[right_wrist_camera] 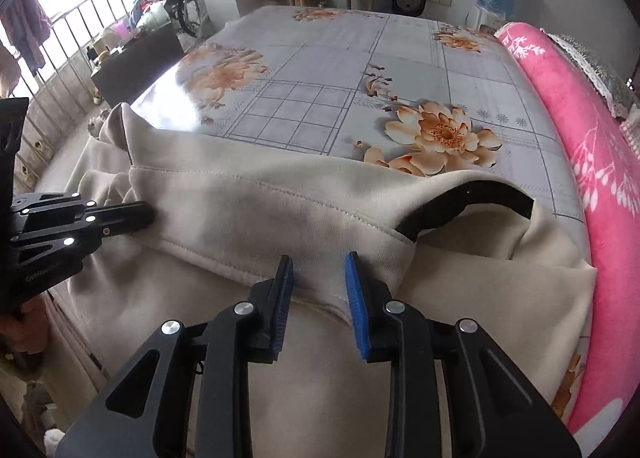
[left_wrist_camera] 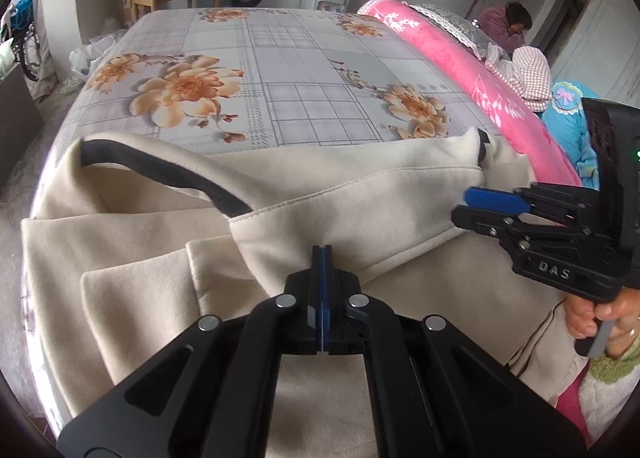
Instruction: Fold large clothes
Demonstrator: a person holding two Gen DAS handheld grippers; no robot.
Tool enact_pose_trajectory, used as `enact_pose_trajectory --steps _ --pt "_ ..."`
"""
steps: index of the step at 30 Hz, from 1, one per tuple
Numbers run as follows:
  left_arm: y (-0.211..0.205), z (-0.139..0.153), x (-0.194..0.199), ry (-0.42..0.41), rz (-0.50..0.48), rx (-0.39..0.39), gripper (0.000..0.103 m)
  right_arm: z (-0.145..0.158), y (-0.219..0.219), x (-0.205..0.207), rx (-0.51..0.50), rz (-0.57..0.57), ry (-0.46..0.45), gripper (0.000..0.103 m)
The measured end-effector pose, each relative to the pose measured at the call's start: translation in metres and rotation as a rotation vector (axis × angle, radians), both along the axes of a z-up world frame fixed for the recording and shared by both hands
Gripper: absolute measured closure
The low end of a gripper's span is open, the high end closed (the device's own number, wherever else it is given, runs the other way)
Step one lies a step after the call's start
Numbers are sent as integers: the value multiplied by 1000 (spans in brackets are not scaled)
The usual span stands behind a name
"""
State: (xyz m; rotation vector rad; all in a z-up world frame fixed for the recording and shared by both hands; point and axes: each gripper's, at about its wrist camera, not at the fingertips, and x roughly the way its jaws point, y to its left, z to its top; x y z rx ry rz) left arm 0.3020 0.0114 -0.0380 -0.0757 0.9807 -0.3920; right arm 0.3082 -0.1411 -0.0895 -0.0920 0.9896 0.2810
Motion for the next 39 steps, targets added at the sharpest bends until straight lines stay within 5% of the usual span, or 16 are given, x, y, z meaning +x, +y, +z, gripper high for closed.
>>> enact_pose_trajectory --steps 2,4,13,23,33,39 --pt "5 11 -8 -9 11 -17 97 19 -1 -15 14 -25 -22 73" --pt "12 25 -22 -32 24 -24 85 37 -3 -37 47 -26 -55 52" --pt "61 45 -126 -89 129 -19 47 43 12 -145 90 -5 -107 32" --pt "119 1 -209 -92 312 46 47 -29 36 -186 -24 19 -57 29" --pt "144 -12 -201 -79 368 69 57 -31 31 -186 4 -10 -75 24" --pt "163 -23 -192 -26 365 -26 62 -32 32 -186 0 -22 -77 24"
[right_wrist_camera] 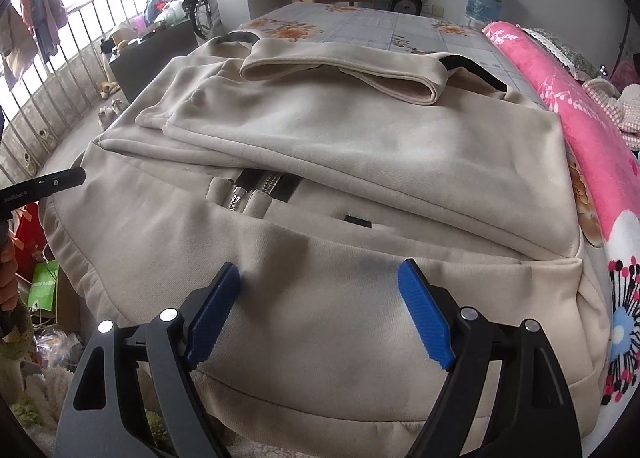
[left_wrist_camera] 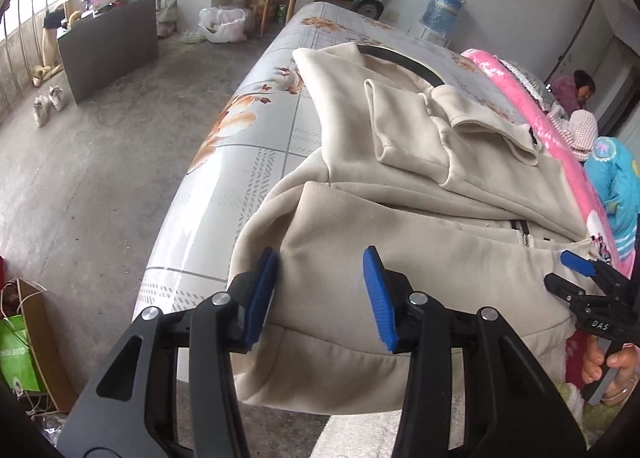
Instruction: Fold large clothes
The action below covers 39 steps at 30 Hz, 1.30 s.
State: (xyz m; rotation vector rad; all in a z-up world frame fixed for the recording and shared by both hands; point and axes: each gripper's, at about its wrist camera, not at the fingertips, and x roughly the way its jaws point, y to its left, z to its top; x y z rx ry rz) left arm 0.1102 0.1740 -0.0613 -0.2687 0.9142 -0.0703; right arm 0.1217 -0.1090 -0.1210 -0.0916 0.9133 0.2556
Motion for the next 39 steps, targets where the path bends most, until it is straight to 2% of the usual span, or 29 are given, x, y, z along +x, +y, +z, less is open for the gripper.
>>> enact_pose_trajectory --steps 1,3,8,11,13,16,21,24,28,30,32,35,39 --pt "3 0 -1 -6 -8 -20 67 0 0 0 0 -1 0 24" --pt "6 2 -2 -16 -20 -55 68 0 0 0 2 -4 -1 24" --pt "14 3 -5 -40 -77 -167 69 -1 -1 -2 8 -10 -17 24" --pt "25 -1 -2 -41 -83 -278 69 -1 -2 -4 10 -7 -26 24" --pt "31 0 -5 -75 -101 -355 69 -1 -2 -3 10 -5 -25 24" --pt "31 -2 -4 -86 -122 -391 69 -1 -2 -3 11 -6 -27 23" --pt "29 -17 5 -34 -87 -345 69 -1 -2 -3 13 -9 -34 23" --pt "24 -15 5 -45 -98 -319 69 -1 -1 -4 13 -10 -33 23" --pt "20 -3 -3 -116 -178 -350 69 -1 -1 -3 12 -10 -31 23" --pt "12 -1 -5 -115 -202 -286 67 -1 -1 -3 12 -10 -30 23" --pt "6 -4 -1 -86 -190 -207 67 -1 -1 -3 12 -11 -34 23" --pt "2 -7 1 -73 -173 -130 67 -2 -1 -3 14 -10 -36 23" --pt "-2 -6 6 -92 -160 -97 68 -1 -2 -2 12 -5 -33 23"
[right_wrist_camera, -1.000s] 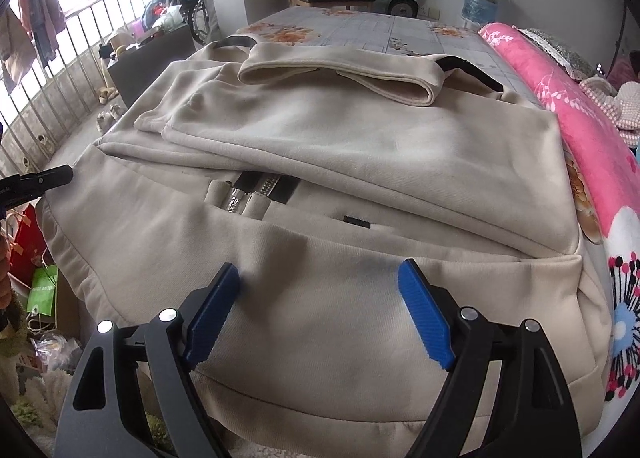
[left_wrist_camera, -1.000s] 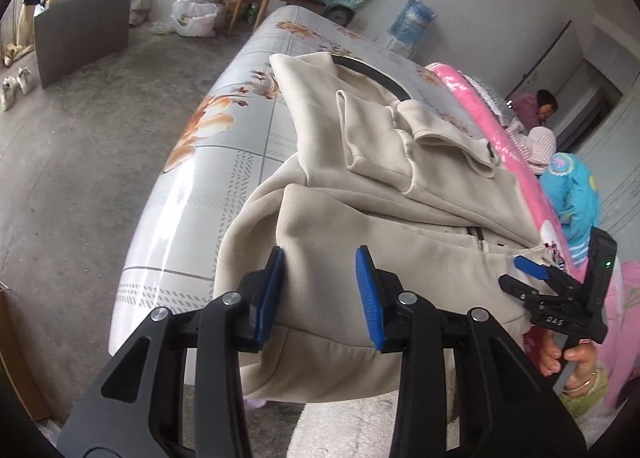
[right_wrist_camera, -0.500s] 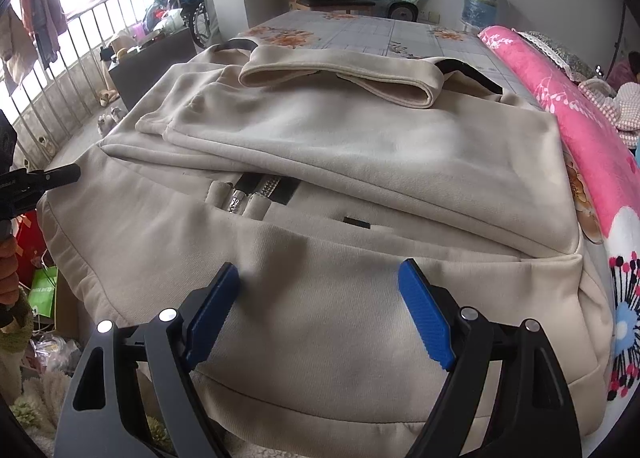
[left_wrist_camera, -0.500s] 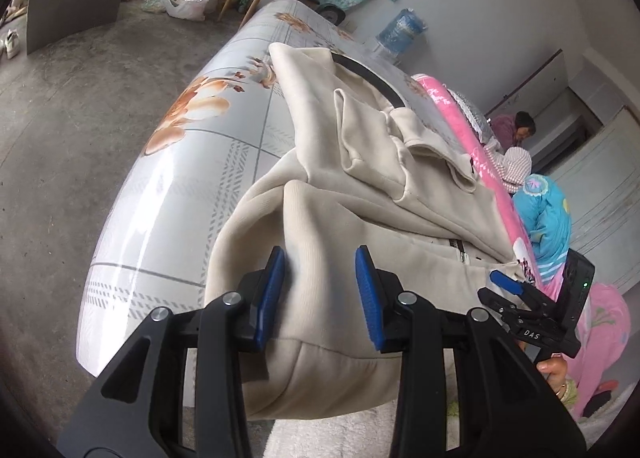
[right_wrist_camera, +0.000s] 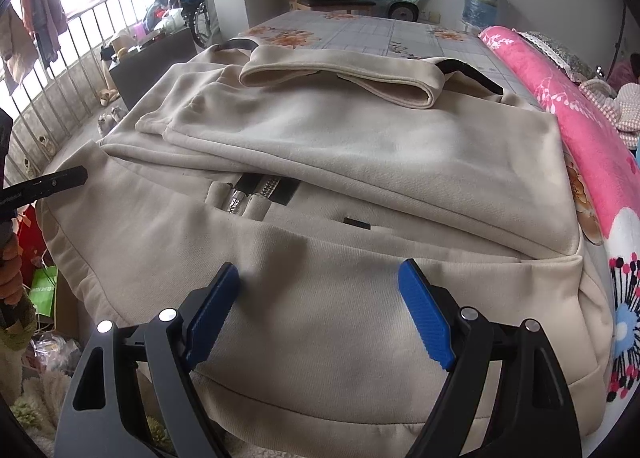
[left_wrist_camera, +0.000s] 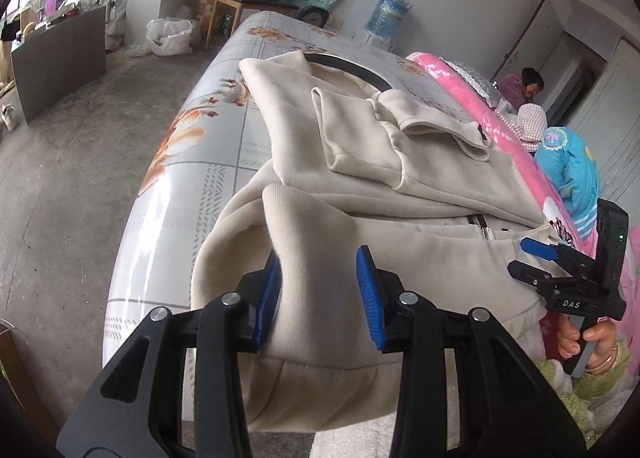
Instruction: Fold large clothes
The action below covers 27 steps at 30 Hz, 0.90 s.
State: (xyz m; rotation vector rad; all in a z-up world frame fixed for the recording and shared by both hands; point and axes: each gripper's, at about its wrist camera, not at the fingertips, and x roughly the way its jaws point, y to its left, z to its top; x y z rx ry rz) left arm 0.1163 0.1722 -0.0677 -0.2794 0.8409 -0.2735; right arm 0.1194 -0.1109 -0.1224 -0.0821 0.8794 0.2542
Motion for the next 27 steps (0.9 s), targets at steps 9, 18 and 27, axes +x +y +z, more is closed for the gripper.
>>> enact_pose_trajectory --steps 9,18,27 --pt "-16 12 -3 -53 -15 61 77 0 0 0 0 4 -1 23" --pt "-57 11 -6 -26 59 454 89 10 -13 -9 30 6 -5 23" --pt "-77 7 -8 -19 81 616 89 42 -99 -42 80 -148 -50 29"
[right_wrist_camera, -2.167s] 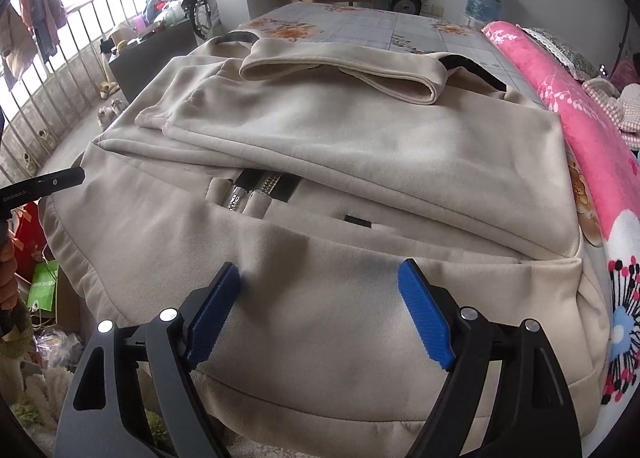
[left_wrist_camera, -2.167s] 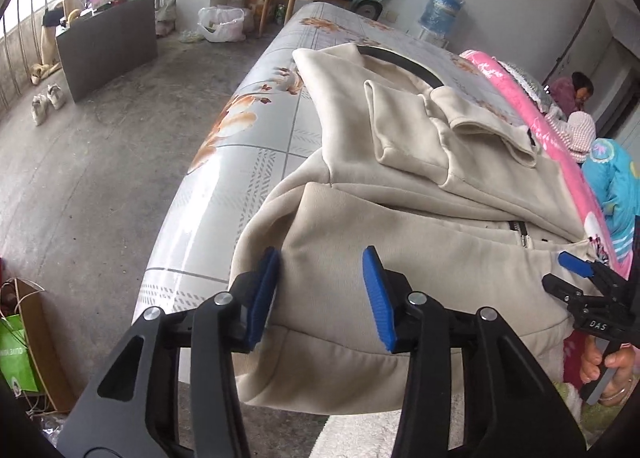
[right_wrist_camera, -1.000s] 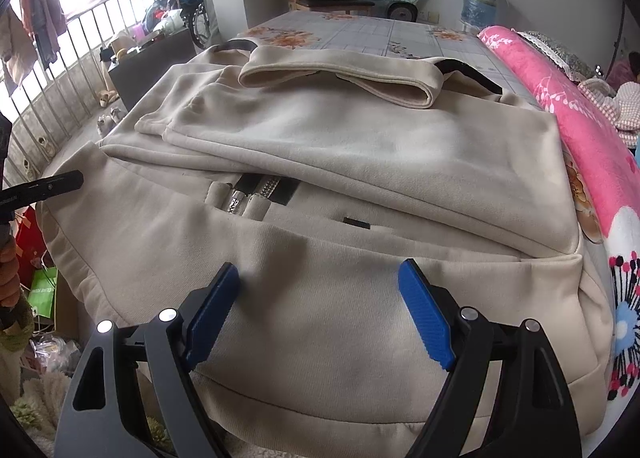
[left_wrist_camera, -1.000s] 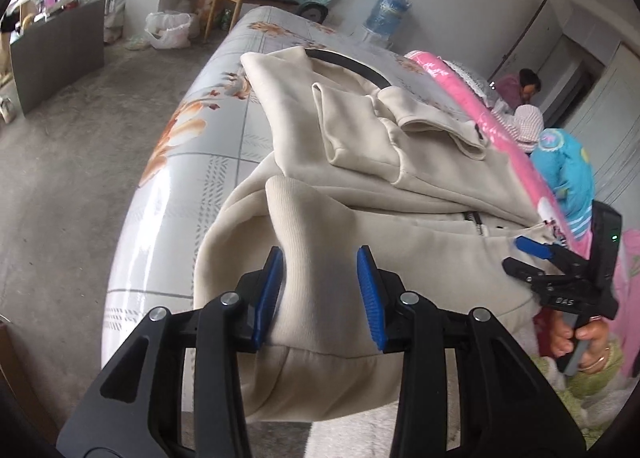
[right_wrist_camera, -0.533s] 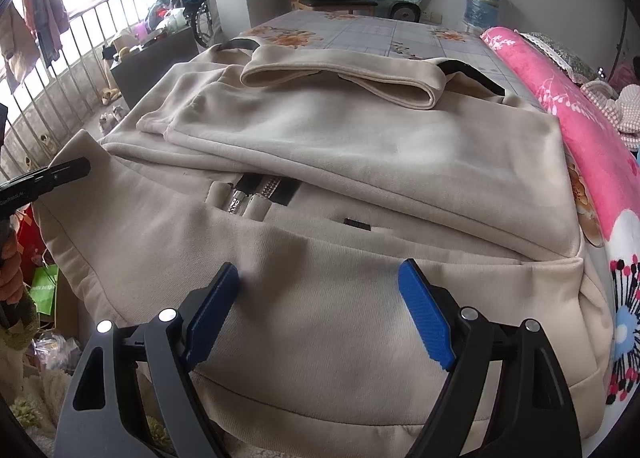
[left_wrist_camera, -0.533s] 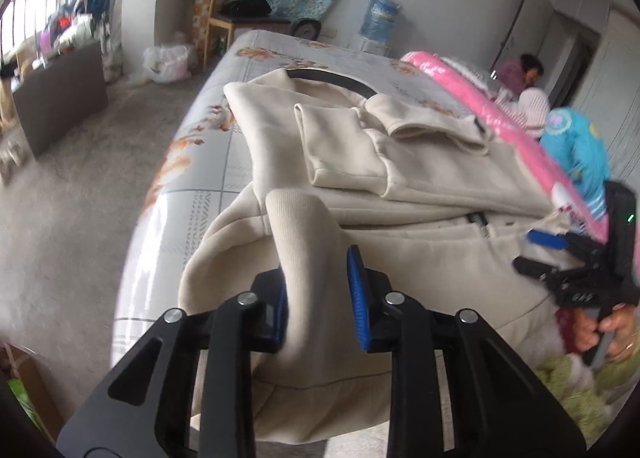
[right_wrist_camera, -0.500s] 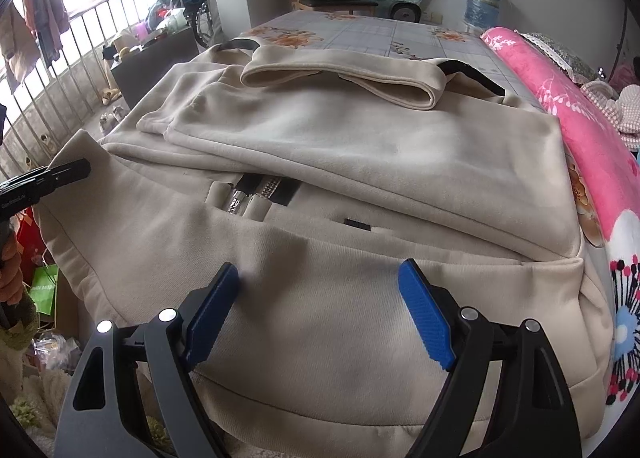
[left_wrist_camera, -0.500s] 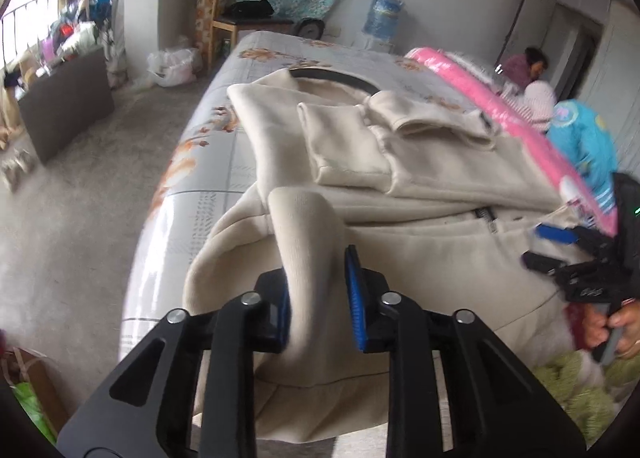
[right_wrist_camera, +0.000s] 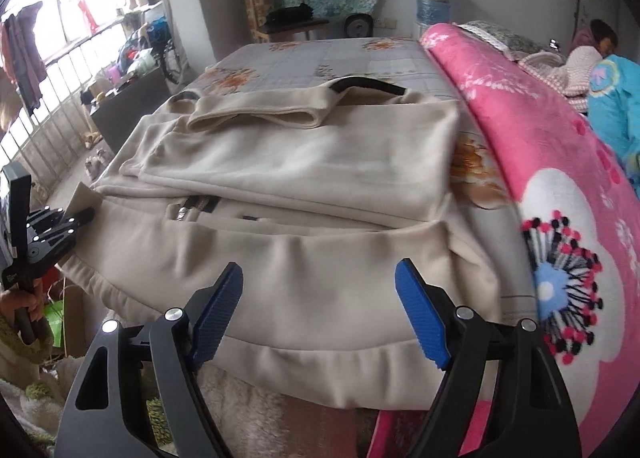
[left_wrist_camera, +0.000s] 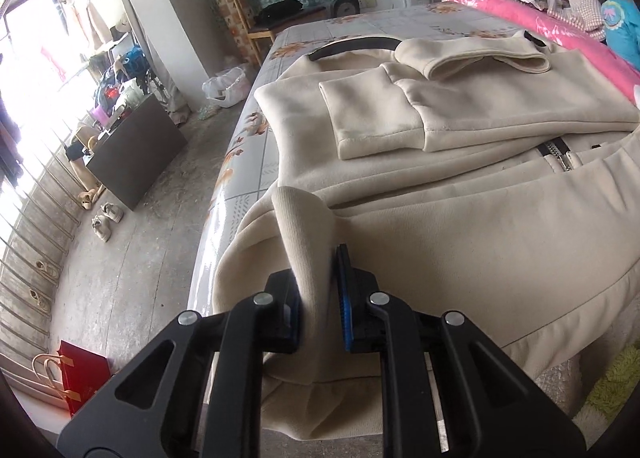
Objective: Fold large clothes
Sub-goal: 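Hold the lifted jacket edge in the left gripper while the right gripper grasps the edge beside it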
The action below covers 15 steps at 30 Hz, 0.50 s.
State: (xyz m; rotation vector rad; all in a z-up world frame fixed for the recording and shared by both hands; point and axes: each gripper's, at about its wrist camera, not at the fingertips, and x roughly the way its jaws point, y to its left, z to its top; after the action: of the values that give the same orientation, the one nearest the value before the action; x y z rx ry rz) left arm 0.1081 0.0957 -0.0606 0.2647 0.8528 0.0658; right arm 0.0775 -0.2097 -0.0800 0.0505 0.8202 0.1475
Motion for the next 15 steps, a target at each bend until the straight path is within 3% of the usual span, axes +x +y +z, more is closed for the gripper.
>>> enact_pose_trajectory --steps 6,10,15 --pt "-2 -2 4 2 1 3 89 -1 -45 12 41 -97 24 46" --pt "-4 -3 5 3 -4 15 89 -14 -55 29 94 -93 63 53" --pt "-4 -4 5 5 -1 8 89 -33 -61 44 86 -105 125 58"
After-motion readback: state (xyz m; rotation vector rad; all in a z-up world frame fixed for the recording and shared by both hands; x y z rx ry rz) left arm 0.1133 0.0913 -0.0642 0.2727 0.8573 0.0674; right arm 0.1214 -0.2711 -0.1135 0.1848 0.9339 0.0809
